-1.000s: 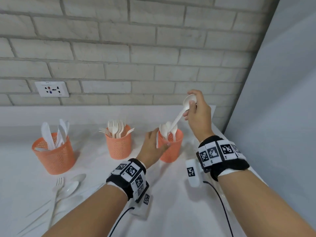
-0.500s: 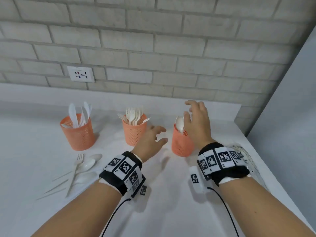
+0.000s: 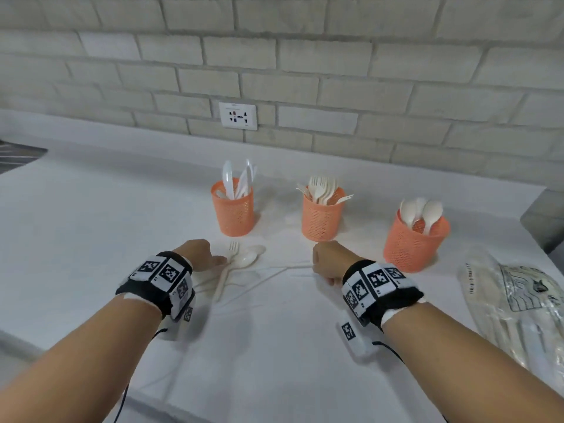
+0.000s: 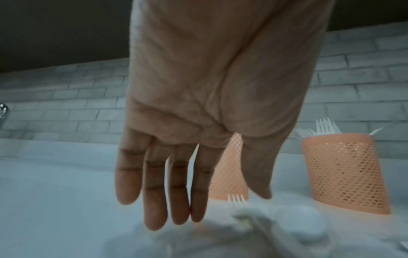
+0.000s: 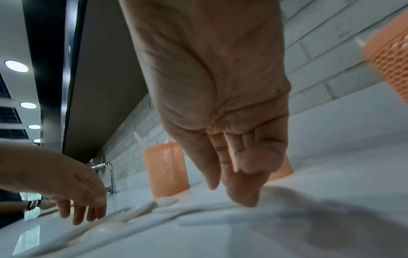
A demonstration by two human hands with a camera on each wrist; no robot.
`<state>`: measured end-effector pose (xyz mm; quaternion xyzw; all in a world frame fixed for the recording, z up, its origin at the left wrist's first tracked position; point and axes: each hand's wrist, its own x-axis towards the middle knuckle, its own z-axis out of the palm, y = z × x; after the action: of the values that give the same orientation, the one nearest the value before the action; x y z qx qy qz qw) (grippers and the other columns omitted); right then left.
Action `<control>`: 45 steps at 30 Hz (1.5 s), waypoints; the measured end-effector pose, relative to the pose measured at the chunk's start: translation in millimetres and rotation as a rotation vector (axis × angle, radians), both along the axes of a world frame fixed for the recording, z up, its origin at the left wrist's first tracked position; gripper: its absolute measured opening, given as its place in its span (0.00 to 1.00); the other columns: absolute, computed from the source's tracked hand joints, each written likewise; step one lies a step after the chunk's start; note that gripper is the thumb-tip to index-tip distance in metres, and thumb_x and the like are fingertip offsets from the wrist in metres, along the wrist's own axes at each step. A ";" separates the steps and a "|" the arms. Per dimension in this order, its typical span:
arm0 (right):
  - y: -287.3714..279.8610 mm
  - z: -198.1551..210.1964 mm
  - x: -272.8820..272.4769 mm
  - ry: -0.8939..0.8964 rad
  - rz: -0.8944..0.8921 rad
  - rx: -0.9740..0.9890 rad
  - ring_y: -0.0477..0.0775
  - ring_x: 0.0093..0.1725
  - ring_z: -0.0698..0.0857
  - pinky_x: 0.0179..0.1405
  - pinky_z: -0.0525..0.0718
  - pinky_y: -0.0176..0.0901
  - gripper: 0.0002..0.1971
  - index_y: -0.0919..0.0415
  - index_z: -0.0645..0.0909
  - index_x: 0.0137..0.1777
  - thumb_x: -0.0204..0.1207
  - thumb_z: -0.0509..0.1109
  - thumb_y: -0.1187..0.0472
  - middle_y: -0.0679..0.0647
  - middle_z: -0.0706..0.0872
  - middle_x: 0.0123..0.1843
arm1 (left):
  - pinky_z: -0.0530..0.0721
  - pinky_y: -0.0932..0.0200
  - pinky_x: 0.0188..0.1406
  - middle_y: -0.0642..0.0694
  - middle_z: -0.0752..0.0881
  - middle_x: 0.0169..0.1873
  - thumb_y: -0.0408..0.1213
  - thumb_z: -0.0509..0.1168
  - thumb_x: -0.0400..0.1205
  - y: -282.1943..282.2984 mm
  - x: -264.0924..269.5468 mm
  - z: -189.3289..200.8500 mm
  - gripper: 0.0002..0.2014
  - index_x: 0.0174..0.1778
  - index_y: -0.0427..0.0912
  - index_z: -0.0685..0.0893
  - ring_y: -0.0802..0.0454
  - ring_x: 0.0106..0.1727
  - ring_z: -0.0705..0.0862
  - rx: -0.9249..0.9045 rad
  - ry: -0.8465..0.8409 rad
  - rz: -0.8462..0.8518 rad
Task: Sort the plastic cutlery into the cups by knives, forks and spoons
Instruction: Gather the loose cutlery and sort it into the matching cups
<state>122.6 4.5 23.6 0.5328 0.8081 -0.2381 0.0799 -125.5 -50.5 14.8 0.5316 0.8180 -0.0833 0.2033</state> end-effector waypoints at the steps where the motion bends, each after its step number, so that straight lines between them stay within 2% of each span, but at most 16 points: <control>1: -2.5 -3.0 -4.8 -0.042 -0.005 0.023 0.54 0.31 0.79 0.30 0.78 0.40 0.11 0.71 0.81 0.46 0.78 0.56 0.74 0.66 0.85 0.44 | 0.76 0.55 0.51 0.37 0.85 0.55 0.59 0.59 0.80 0.1 0.0 -3.1 0.32 0.61 0.30 0.79 0.44 0.52 0.81 -0.011 -0.004 -0.018; 3: -4.0 -11.4 -10.4 -0.049 -0.052 0.042 0.52 0.27 0.73 0.24 0.72 0.37 0.13 0.64 0.72 0.32 0.76 0.55 0.75 0.60 0.78 0.32 | 0.76 0.53 0.48 0.38 0.84 0.43 0.65 0.62 0.75 1.3 2.6 -5.5 0.39 0.60 0.28 0.79 0.43 0.47 0.80 -0.020 -0.019 -0.053; 5: -3.2 -17.3 -13.5 -0.059 -0.076 0.057 0.49 0.25 0.69 0.22 0.68 0.34 0.11 0.63 0.71 0.33 0.75 0.55 0.74 0.55 0.71 0.27 | 0.73 0.54 0.45 0.45 0.77 0.34 0.67 0.66 0.70 2.8 3.8 -5.3 0.41 0.59 0.28 0.79 0.45 0.43 0.78 -0.030 -0.036 -0.086; 10: -7.1 -19.6 -11.7 -0.054 -0.128 0.016 0.51 0.27 0.74 0.28 0.75 0.37 0.04 0.66 0.76 0.44 0.76 0.60 0.70 0.56 0.76 0.31 | 0.77 0.55 0.57 0.42 0.81 0.60 0.48 0.76 0.69 2.0 1.4 -4.6 0.33 0.64 0.35 0.74 0.44 0.62 0.79 -0.058 -0.019 -0.247; 14: -14.6 -16.5 -12.4 -0.112 -0.132 -0.042 0.51 0.27 0.75 0.27 0.75 0.38 0.04 0.65 0.75 0.40 0.76 0.62 0.68 0.55 0.76 0.31 | 0.75 0.60 0.41 0.43 0.82 0.46 0.42 0.74 0.72 3.8 4.6 -3.7 0.19 0.52 0.34 0.79 0.48 0.45 0.79 -0.072 -0.012 -0.368; 17: -16.2 -13.8 -20.4 -0.077 -0.145 0.048 0.53 0.32 0.76 0.28 0.72 0.39 0.05 0.62 0.74 0.48 0.79 0.57 0.68 0.55 0.77 0.42 | 0.69 0.65 0.27 0.49 0.75 0.30 0.41 0.70 0.75 3.9 12.1 -4.5 0.14 0.33 0.40 0.72 0.51 0.34 0.75 -0.043 0.031 -0.393; 19: -14.5 -15.5 -28.6 0.003 -0.151 0.066 0.57 0.43 0.78 0.36 0.76 0.42 0.15 0.59 0.72 0.65 0.81 0.54 0.68 0.59 0.79 0.55 | 0.70 0.64 0.30 0.50 0.72 0.29 0.41 0.67 0.77 3.0 17.6 -6.2 0.14 0.33 0.40 0.70 0.49 0.39 0.76 -0.043 0.041 -0.405; 21: -12.6 -19.3 -37.3 0.041 -0.126 0.052 0.61 0.56 0.80 0.50 0.78 0.47 0.21 0.56 0.67 0.74 0.82 0.53 0.68 0.62 0.78 0.65 | 0.72 0.61 0.36 0.50 0.72 0.28 0.39 0.63 0.80 1.2 22.3 -7.6 0.12 0.34 0.40 0.71 0.48 0.41 0.76 -0.075 0.046 -0.432; 24: -13.2 -24.1 -47.3 0.006 -0.152 0.045 0.63 0.66 0.78 0.62 0.76 0.48 0.19 0.64 0.72 0.71 0.82 0.52 0.69 0.64 0.78 0.68 | 0.73 0.61 0.36 0.49 0.73 0.28 0.36 0.57 0.82 1.2 22.7 -13.5 0.15 0.28 0.42 0.68 0.51 0.32 0.75 -0.083 0.068 -0.467; 29: -15.7 -27.2 -43.8 0.062 -0.273 0.074 0.62 0.55 0.82 0.52 0.79 0.46 0.11 0.71 0.79 0.50 0.80 0.61 0.63 0.66 0.85 0.55 | 0.70 0.66 0.27 0.44 0.79 0.37 0.29 0.55 0.81 0.4 7.7 -7.2 0.03 0.46 0.37 0.74 0.49 0.38 0.76 -0.053 -0.009 -0.465; 32: -13.3 -30.2 -39.3 0.083 -0.391 0.081 0.58 0.41 0.80 0.38 0.80 0.41 0.14 0.64 0.69 0.29 0.74 0.67 0.65 0.61 0.81 0.39 | 0.67 0.66 0.23 0.47 0.72 0.33 0.28 0.51 0.82 2.0 0.5 -1.8 0.10 0.57 0.34 0.73 0.53 0.28 0.70 -0.053 -0.064 -0.422; 34: -12.7 -30.0 -37.5 0.126 -0.478 0.059 0.59 0.36 0.79 0.30 0.78 0.38 0.12 0.65 0.70 0.29 0.71 0.68 0.68 0.62 0.82 0.41 | 0.68 0.65 0.23 0.45 0.73 0.35 0.29 0.50 0.83 3.7 -2.8 3.3 0.08 0.52 0.35 0.72 0.53 0.28 0.69 -0.030 -0.079 -0.397; 36: -12.8 -28.5 -34.8 0.177 -0.542 0.005 0.59 0.33 0.81 0.36 0.84 0.43 0.06 0.70 0.77 0.33 0.69 0.69 0.71 0.64 0.85 0.40 | 0.70 0.65 0.27 0.43 0.75 0.43 0.33 0.53 0.84 7.0 -5.1 9.1 0.07 0.51 0.35 0.74 0.51 0.34 0.73 0.037 -0.068 -0.408; 39: -12.8 -26.4 -26.4 0.228 -0.615 -0.043 0.55 0.25 0.82 0.32 0.86 0.44 0.08 0.69 0.75 0.30 0.67 0.69 0.72 0.60 0.83 0.27 | 0.69 0.61 0.43 0.40 0.79 0.51 0.40 0.58 0.85 15.9 -1.6 12.4 0.14 0.58 0.32 0.77 0.46 0.49 0.77 0.138 -0.090 -0.464; 42: -14.8 -21.6 -17.0 0.290 -0.666 -0.076 0.57 0.22 0.82 0.27 0.83 0.42 0.06 0.70 0.75 0.28 0.65 0.67 0.73 0.58 0.80 0.17 | 0.68 0.60 0.46 0.37 0.82 0.52 0.41 0.60 0.84 26.3 15.9 6.7 0.15 0.56 0.31 0.79 0.43 0.51 0.78 0.225 -0.147 -0.496; 45: -15.9 -16.4 -5.8 0.338 -0.694 -0.107 0.59 0.25 0.79 0.27 0.77 0.42 0.04 0.70 0.74 0.30 0.65 0.62 0.73 0.62 0.78 0.22 | 0.70 0.57 0.47 0.36 0.80 0.53 0.40 0.62 0.82 37.4 38.4 -3.2 0.14 0.55 0.31 0.79 0.42 0.54 0.79 0.245 -0.136 -0.573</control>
<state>116.8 -11.4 7.3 0.7230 0.5679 -0.3773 -0.1120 -87.0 -13.1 11.6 0.7653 0.6233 -0.0024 0.1605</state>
